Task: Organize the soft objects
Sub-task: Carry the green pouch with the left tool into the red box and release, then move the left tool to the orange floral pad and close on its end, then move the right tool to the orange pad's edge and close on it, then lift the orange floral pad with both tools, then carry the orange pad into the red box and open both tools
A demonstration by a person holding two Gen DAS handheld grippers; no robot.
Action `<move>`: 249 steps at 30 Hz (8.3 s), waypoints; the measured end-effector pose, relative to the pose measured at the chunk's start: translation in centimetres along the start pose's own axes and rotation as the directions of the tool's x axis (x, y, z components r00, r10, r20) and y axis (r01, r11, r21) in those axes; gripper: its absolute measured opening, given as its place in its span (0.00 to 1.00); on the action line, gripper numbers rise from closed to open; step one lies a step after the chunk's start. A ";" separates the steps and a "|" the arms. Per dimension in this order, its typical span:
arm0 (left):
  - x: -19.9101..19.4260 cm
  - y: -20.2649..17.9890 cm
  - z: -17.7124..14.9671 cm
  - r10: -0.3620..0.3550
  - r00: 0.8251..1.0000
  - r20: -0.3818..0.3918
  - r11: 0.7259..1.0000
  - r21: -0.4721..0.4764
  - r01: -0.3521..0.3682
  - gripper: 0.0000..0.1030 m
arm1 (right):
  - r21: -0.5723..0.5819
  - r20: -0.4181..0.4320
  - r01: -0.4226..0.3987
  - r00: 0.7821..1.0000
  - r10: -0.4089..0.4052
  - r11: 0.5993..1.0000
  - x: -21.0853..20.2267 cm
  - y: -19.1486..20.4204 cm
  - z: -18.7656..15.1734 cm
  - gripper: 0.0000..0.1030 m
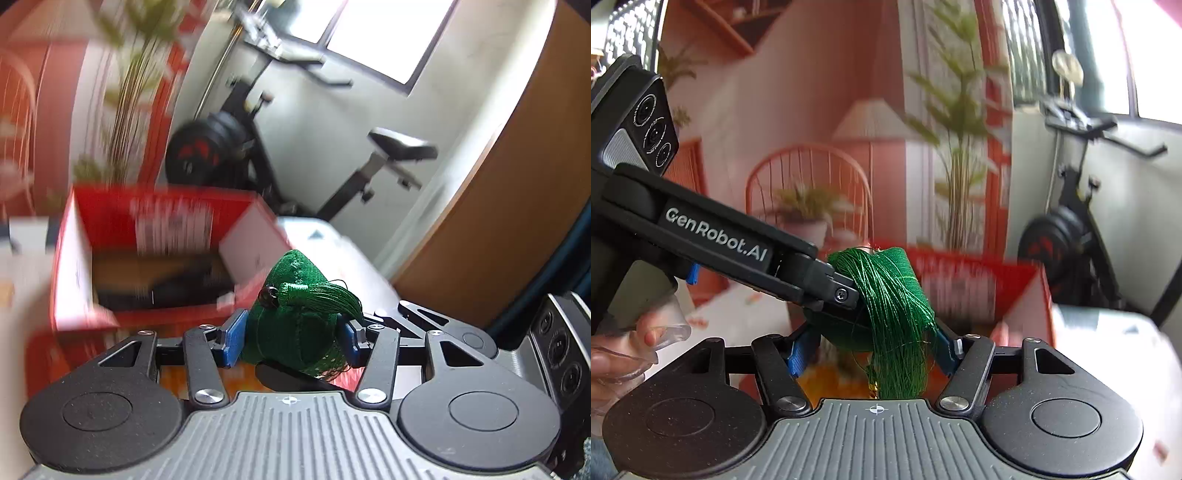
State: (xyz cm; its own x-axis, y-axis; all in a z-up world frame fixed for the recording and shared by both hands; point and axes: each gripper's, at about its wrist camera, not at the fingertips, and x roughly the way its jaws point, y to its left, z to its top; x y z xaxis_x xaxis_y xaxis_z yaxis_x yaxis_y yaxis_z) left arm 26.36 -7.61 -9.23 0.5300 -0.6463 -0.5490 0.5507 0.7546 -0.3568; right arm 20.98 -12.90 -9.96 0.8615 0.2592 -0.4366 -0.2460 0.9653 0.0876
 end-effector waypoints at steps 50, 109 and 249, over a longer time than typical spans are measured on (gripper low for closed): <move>1.9 8.7 0.6 0.239 0.970 -0.033 0.971 -0.015 -0.240 0.77 | 0.119 -0.144 0.123 0.984 -0.105 0.985 8.5 -5.9 -0.8 0.70; 1.7 6.9 -15.4 0.157 0.962 -0.223 0.965 -0.173 -0.198 0.46 | 0.126 -0.312 0.110 0.948 -0.066 0.986 4.1 -1.1 -12.2 0.75; 1.7 6.1 7.2 0.434 0.866 0.247 0.892 0.015 -0.451 0.20 | -0.028 -0.011 0.123 0.992 -0.124 0.992 11.7 -7.9 8.0 0.09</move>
State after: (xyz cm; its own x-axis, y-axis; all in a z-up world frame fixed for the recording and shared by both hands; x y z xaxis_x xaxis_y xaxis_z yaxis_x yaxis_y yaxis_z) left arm 35.30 -4.91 -6.92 0.8578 -0.2601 -0.4434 0.2615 0.9634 -0.0594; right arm 36.55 -17.28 -8.64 0.8806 0.1375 -0.4535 -0.1502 0.9886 0.0080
